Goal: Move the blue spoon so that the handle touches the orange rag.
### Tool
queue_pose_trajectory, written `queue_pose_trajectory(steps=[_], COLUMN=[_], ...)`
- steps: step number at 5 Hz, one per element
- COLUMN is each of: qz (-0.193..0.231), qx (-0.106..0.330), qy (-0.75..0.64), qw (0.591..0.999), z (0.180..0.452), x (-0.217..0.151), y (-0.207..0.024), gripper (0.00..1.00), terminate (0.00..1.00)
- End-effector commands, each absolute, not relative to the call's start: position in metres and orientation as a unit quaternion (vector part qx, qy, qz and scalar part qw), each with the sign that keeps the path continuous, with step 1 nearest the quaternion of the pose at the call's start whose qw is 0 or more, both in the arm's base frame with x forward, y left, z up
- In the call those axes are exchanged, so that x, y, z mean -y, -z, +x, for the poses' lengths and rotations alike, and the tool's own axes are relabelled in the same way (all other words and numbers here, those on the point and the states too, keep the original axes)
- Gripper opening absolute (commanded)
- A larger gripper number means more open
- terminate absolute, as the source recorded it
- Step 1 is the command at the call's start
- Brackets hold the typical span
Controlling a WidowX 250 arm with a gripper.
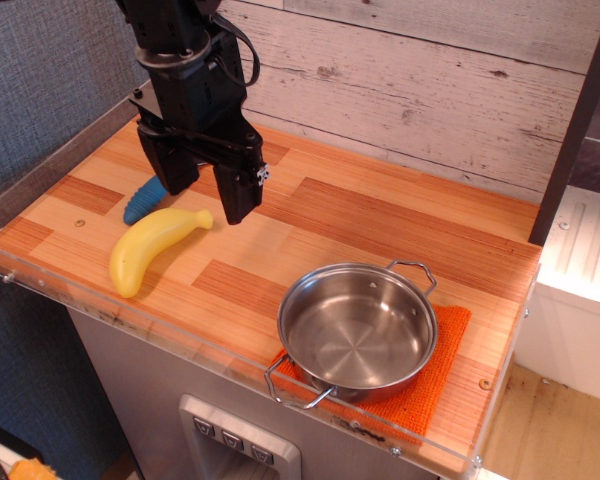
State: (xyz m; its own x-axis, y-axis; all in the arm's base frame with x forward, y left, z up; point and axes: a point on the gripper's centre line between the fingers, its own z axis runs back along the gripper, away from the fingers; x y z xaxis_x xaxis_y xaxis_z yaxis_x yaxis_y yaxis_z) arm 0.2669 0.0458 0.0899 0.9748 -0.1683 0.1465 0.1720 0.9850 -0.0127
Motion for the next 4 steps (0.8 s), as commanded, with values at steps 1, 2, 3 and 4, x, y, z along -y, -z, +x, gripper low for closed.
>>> queue_pose_trajectory(steps=[1, 2, 3, 4], qz=[-0.013, -0.001, 0.018, 0.033], qx=[0.073, 0.07, 0.062, 0.054], qy=[0.086, 0.051, 0.018, 0.003], qw=[0.994, 0.996, 0.998, 0.998], z=[0.267, 0.277, 0.288, 0.299], x=[-0.046, -0.077, -0.107, -0.125], y=[-0.09, -0.085, -0.075, -0.064], gripper=[1.0, 1.0, 1.0, 1.0], terminate=[0.0, 0.0, 0.0, 0.0])
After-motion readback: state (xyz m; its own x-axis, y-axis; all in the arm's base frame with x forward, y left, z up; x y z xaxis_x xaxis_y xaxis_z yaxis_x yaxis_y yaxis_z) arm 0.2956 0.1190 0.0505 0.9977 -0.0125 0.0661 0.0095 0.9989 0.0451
